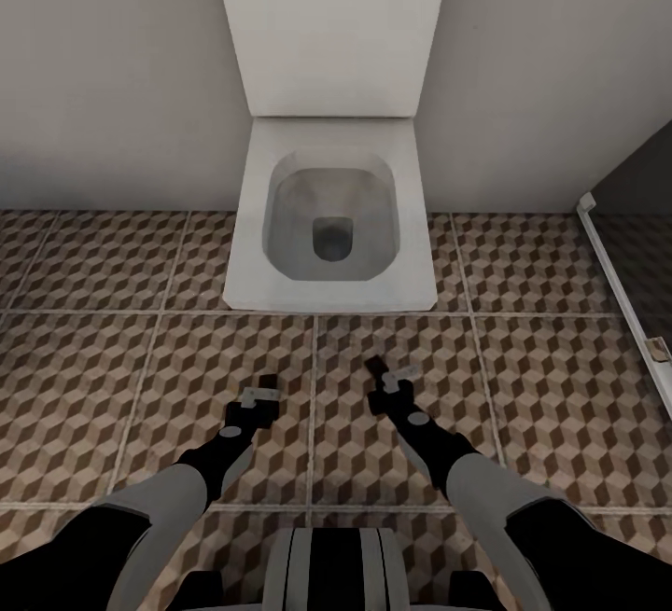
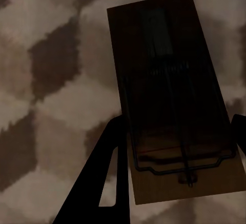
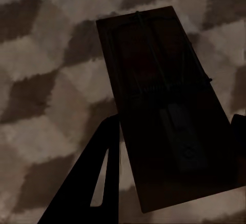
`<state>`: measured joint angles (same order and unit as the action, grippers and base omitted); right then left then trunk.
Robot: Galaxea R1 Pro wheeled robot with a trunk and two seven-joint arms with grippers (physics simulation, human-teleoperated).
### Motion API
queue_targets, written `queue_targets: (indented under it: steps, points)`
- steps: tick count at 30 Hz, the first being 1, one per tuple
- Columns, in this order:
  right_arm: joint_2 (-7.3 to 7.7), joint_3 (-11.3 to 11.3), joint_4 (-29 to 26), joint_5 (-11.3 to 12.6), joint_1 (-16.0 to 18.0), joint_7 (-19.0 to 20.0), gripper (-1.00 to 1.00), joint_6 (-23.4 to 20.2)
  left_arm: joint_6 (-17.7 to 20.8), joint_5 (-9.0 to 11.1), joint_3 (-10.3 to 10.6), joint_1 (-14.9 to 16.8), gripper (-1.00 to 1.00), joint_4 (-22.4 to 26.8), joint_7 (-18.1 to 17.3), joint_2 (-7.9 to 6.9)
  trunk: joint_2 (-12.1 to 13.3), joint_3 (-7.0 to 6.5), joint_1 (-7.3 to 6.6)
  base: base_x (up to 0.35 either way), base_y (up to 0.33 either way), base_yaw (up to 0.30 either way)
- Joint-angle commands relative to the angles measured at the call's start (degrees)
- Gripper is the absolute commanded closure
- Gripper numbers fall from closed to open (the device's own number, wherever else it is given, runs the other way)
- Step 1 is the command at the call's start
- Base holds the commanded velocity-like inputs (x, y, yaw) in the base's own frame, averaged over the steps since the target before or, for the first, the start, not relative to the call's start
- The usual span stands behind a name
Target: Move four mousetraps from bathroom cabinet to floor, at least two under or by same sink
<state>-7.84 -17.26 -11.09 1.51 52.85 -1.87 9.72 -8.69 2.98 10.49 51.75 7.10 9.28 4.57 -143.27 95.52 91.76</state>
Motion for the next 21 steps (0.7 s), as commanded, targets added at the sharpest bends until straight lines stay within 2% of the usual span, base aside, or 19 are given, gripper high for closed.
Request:
queue_targets:
  steps: [1, 6, 21]
  points:
    - [-0.03, -0.3, 0.2, 0.0, 0.0, -0.1, 1.00, 0.3, -0.2, 0.2, 0.5, 0.0, 1.00, -0.1, 0.4, 0.00, 0.0, 0.02, -0.01, 0.000, 0.000, 0.000]
    - [-0.14, -0.3, 0.7, -0.9, 0.0, -0.2, 1.00, 0.9, -0.2, 0.2, 0.5, 0.0, 1.00, -0.1, 0.4, 0.01, 0.0, 0.02, -0.01, 0.000, 0.000, 0.000]
    - [-0.07, -0.2, 0.8, -1.1, 0.0, -0.2, 1.00, 1.0, 0.0, 0.3, 0.5, 0.0, 1.00, -0.1, 0.4, 0.03, 0.0, 0.02, -0.01, 0.019, 0.000, 0.000]
